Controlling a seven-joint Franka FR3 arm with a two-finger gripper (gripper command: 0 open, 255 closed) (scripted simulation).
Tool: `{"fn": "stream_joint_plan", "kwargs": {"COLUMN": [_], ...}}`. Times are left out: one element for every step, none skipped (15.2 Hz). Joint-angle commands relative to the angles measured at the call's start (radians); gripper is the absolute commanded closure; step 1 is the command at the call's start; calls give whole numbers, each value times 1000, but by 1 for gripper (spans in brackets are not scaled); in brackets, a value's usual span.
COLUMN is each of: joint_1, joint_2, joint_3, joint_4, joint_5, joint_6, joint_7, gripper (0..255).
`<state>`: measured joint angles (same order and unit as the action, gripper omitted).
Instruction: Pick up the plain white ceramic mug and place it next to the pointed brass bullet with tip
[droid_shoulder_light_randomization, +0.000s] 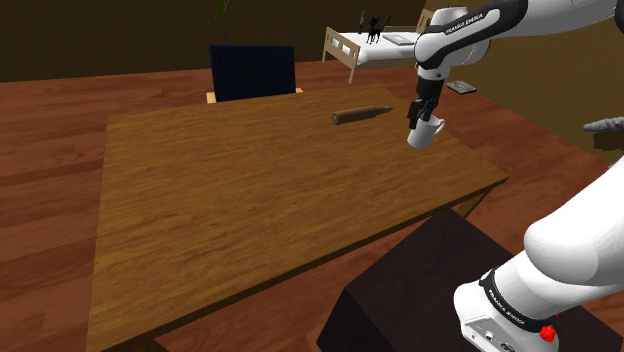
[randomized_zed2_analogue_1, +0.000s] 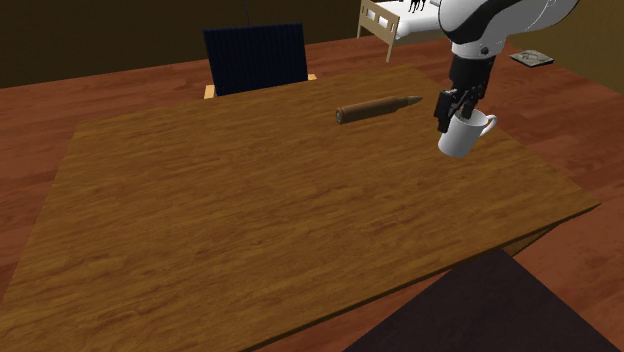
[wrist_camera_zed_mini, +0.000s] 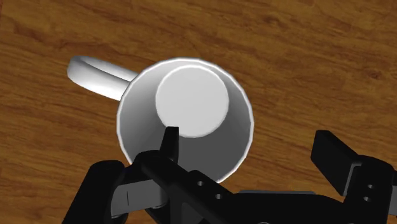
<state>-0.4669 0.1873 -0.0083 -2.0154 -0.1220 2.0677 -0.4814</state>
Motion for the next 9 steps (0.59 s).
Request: {"fn": "stream_joint_plan", "kwargs": {"joint_1": [3, 5, 6, 6, 6, 6, 6, 6, 6], "joint_2": [-15, -24, -30, -30, -30, -30, -30, -30, -30], "joint_3": [3, 4, 5, 5, 5, 5, 5, 5, 5], "joint_4": [36, 60, 79, 79, 79, 79, 79, 79, 79], "joint_5": [3, 5, 7, 7, 7, 7, 7, 7, 7], "joint_6": [-52, -84, -110, -110, -110, -110, -110, -110, -110], "joint_7": [-1, -2, -3, -3, -3, -3, -3, -3, -3], "gripper": [0, 0, 0, 0, 0, 0, 0, 0, 0]}}
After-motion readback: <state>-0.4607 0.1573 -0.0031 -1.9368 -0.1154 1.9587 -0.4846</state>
